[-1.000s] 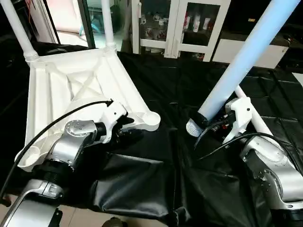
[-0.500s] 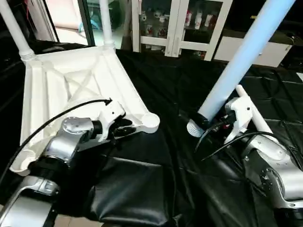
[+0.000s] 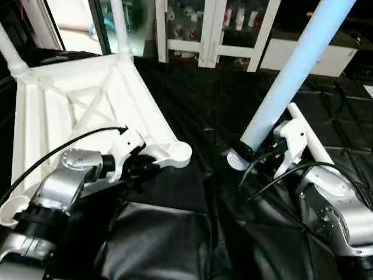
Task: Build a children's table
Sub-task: Pick table leg
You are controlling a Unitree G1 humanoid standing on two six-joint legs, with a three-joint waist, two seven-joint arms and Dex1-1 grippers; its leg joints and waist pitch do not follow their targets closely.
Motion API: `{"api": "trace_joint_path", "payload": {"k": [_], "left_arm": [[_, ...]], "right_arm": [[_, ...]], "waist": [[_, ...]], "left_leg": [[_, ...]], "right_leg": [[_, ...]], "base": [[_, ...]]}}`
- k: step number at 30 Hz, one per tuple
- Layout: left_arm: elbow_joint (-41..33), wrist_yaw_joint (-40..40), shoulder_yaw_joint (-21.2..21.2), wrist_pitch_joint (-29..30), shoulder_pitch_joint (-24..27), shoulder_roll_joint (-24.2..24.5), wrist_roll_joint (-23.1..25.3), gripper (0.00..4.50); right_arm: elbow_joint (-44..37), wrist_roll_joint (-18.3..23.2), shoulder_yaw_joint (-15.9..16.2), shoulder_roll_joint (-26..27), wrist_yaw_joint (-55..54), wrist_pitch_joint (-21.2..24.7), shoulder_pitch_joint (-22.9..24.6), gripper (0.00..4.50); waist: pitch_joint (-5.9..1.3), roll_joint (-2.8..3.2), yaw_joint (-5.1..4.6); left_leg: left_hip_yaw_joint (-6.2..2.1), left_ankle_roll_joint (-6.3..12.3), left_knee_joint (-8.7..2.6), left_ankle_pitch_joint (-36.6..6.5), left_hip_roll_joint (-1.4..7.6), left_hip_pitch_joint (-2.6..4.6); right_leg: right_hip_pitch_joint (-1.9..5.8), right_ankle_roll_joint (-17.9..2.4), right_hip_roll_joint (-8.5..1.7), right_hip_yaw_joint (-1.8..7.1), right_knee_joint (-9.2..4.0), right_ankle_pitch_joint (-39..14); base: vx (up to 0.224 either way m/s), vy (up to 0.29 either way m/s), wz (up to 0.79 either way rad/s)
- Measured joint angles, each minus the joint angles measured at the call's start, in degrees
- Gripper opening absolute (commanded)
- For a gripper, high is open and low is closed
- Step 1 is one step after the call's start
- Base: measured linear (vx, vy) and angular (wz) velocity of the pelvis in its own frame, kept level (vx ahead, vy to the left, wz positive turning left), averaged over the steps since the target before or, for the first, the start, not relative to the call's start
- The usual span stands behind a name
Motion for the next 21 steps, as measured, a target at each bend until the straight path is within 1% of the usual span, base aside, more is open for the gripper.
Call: {"api": "trace_joint_path", "payload": {"k": [10, 14, 21], "left_arm": [[-5.52, 0.85, 0.02, 3.51, 3.21, 2.87, 0.63, 1.65], [-7.89, 1.65, 1.06, 4.52, 4.93, 3.69, 0.59, 1.65], [-10.40, 1.93, 1.41, 3.73, 7.11, 4.84, 0.55, 1.65]], "right_arm": [[0.09, 0.00, 0.61, 0.35, 0.07, -0.10, -0.17, 1.88], [0.13, 0.00, 0.60, 0.36, 0.07, -0.11, -0.17, 1.88], [0.13, 0.01, 0.64, 0.38, 0.09, -0.11, -0.18, 1.88]], "waist": [[-0.01, -0.03, -0.15], [-0.01, -0.03, -0.13], [-0.02, -0.05, -0.10]], "left_leg": [[0.04, -0.12, 0.01, 0.06, 0.01, 0.06], [0.04, -0.12, 0.01, 0.06, 0.02, 0.05], [0.04, -0.12, 0.01, 0.06, 0.01, 0.05]], "right_leg": [[0.03, 0.01, 0.01, 0.05, 0.01, 0.00], [0.02, 0.01, 0.01, 0.04, 0.03, 0.00], [0.02, 0.01, 0.02, 0.05, 0.03, 0.00]], "base": [[0.000, 0.000, 0.00], [0.000, 0.000, 0.00], [0.000, 0.000, 0.00]]}}
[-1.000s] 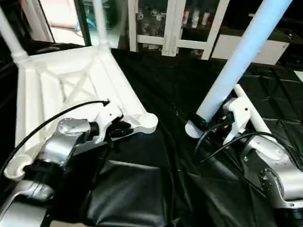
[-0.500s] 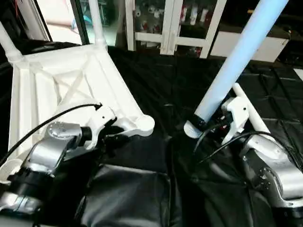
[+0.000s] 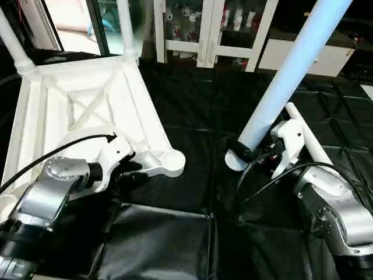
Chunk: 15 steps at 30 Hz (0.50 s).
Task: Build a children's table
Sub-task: Pick table leg
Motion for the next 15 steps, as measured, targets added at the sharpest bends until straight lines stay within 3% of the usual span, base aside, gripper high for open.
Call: {"api": "trace_joint_path", "payload": {"k": [1, 4, 5, 15], "left_arm": [[-0.67, -0.13, 0.12, 0.03, 0.51, 0.20, -0.11, 1.92], [-1.81, -0.48, 0.21, 0.05, 1.32, 0.58, -0.51, 2.02], [-1.80, -0.37, 0.20, -0.23, 1.34, 0.68, -0.40, 2.26], [3.02, -2.25, 0.10, -5.25, -0.66, 2.32, 0.50, 2.26]], "right_arm": [[0.01, 0.00, 0.00, -0.01, 0.03, 0.00, 0.01, 1.88], [0.11, 0.00, 0.00, 0.00, 0.20, -0.02, 0.00, 1.88], [0.20, 0.00, 0.00, 0.00, 0.45, -0.04, 0.00, 1.88], [0.39, 0.04, 0.05, 0.02, 1.08, -0.10, -0.12, 1.88]], "waist": [[0.01, -0.02, -0.03], [0.01, -0.09, 0.10], [0.01, -0.12, 0.17], [-0.01, -0.27, 0.82]], "left_leg": [[0.00, 0.00, 0.00, 0.00, 0.00, 0.00], [0.00, 0.00, 0.00, 0.01, 0.00, -0.01], [0.00, -0.01, 0.01, 0.01, 0.00, -0.02], [0.00, -0.01, 0.01, 0.01, 0.00, -0.04]], "right_leg": [[0.00, 0.00, 0.00, 0.00, 0.00, 0.00], [0.00, 0.00, 0.00, -0.01, 0.01, 0.00], [-0.01, 0.00, 0.00, -0.01, 0.00, 0.00], [-0.02, 0.00, 0.00, 0.00, 0.02, 0.00]], "base": [[0.000, 0.000, 0.00], [0.000, 0.000, 0.00], [0.000, 0.000, 0.00], [0.000, 0.000, 0.00]]}}
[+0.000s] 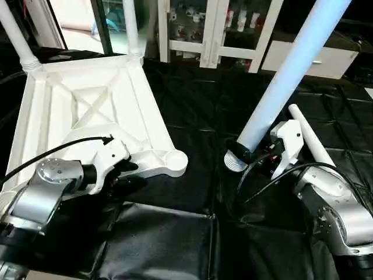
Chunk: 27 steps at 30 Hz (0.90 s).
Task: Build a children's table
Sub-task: Pick table leg
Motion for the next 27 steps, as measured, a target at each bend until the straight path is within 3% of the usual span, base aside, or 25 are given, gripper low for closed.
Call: {"api": "trace_joint_path", "payload": {"k": [6, 15, 17, 19, 26, 27], "left_arm": [[3.49, -1.29, -0.65, -2.60, -1.62, 0.20, 0.21, 2.26], [4.54, -2.32, -1.55, -4.95, -1.86, -0.22, 0.53, 1.51], [4.59, -2.27, -1.56, -5.47, -1.90, -0.77, 0.72, 1.15], [4.58, -2.35, -1.74, -5.97, -1.90, -0.96, 0.83, 1.15], [4.57, -2.81, -2.43, -6.78, -1.94, -1.25, 1.32, 0.53], [4.57, -2.82, -2.58, -6.97, -1.94, -1.25, 1.36, 0.29]], "right_arm": [[0.01, 0.01, 0.00, 0.31, 0.04, -0.11, -0.76, 1.88], [0.00, 0.02, -0.02, 0.44, -0.06, -0.14, -0.73, 1.88], [0.00, 0.02, -0.02, 0.50, -0.08, -0.14, -0.73, 1.88], [0.00, 0.02, -0.02, 0.58, -0.09, -0.14, -0.73, 1.88], [0.00, 0.10, -0.01, 1.16, -0.21, -0.14, -0.74, 1.88], [0.00, 0.19, -0.01, 1.31, -0.25, -0.14, -0.75, 1.88]], "waist": [[0.00, 0.00, 0.02], [0.00, 0.01, 0.07], [-0.01, 0.02, 0.14], [-0.01, 0.02, 0.18], [-0.03, 0.05, 0.24], [-0.03, 0.05, 0.23]], "left_leg": [[0.00, -0.01, 0.03, 0.01, 0.00, 0.01], [0.00, -0.10, 0.11, 0.06, 0.01, 0.10], [0.00, -0.12, 0.12, 0.07, 0.01, 0.11], [0.00, -0.13, 0.13, 0.08, 0.01, 0.11], [0.00, -0.19, 0.15, 0.12, 0.01, 0.16], [0.00, -0.20, 0.15, 0.12, 0.01, 0.17]], "right_leg": [[0.01, -0.02, 0.00, 0.02, 0.04, 0.01], [0.03, -0.02, 0.00, 0.03, 0.24, 0.01], [0.04, -0.02, 0.00, 0.05, 0.25, 0.01], [0.04, -0.02, 0.00, 0.04, 0.26, 0.01], [0.07, -0.03, 0.00, 0.06, 0.34, 0.01], [0.08, -0.02, -0.01, 0.06, 0.34, 0.01]], "base": [[0.000, 0.000, 0.00], [0.000, 0.000, 0.00], [0.000, 0.000, 0.00], [0.000, 0.000, 0.00], [0.000, 0.000, 0.00], [0.000, 0.000, 0.00]]}}
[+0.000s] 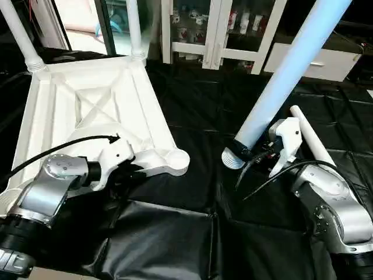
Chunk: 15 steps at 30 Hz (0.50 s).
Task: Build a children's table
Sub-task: Pick table leg
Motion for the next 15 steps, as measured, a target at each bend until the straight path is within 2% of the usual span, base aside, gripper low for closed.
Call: {"api": "trace_joint_path", "payload": {"k": [3, 7, 11, 15], "left_arm": [[-0.05, -0.80, -0.39, -0.85, -0.04, 0.02, 0.49, 0.11], [-1.59, -1.16, -1.54, -1.80, 0.44, -1.80, 0.93, 0.04], [-3.03, -1.57, -2.66, -1.82, 0.75, -2.63, 0.95, 0.04], [-3.02, -2.62, -3.49, -2.45, 0.44, -2.87, 0.99, 0.04]], "right_arm": [[0.01, 0.45, -0.01, 0.71, -0.23, 0.49, -0.59, 1.88], [0.00, 4.20, -0.12, 2.49, 0.05, 4.15, -2.70, 1.88], [-0.20, 9.47, 0.00, 1.83, 4.27, 8.62, -2.79, 1.88], [-0.45, 10.62, 1.03, -0.51, 7.86, 10.78, -2.88, 1.88]], "waist": [[-0.01, -0.01, -0.05], [-0.06, 0.06, -0.01], [-0.07, 0.08, 0.98], [-0.08, 0.09, 1.47]], "left_leg": [[0.00, 0.00, 0.00, 0.00, 0.00, 0.01], [0.02, 0.00, -0.02, 0.00, -0.01, 0.02], [0.03, 0.00, -0.01, 0.00, -0.02, 0.01], [0.09, 0.01, 0.05, 0.01, -0.03, 0.04]], "right_leg": [[0.00, 0.00, 0.00, 0.01, 0.01, 0.00], [-0.01, 0.00, -0.01, 0.04, 0.03, 0.00], [-0.03, 0.02, -0.04, 0.05, 0.11, -0.04], [0.00, 0.03, -0.05, 0.13, 0.12, -0.04]], "base": [[0.000, 0.000, 0.00], [0.000, 0.000, 0.00], [0.000, 0.000, 0.00], [0.000, 0.000, 0.00]]}}
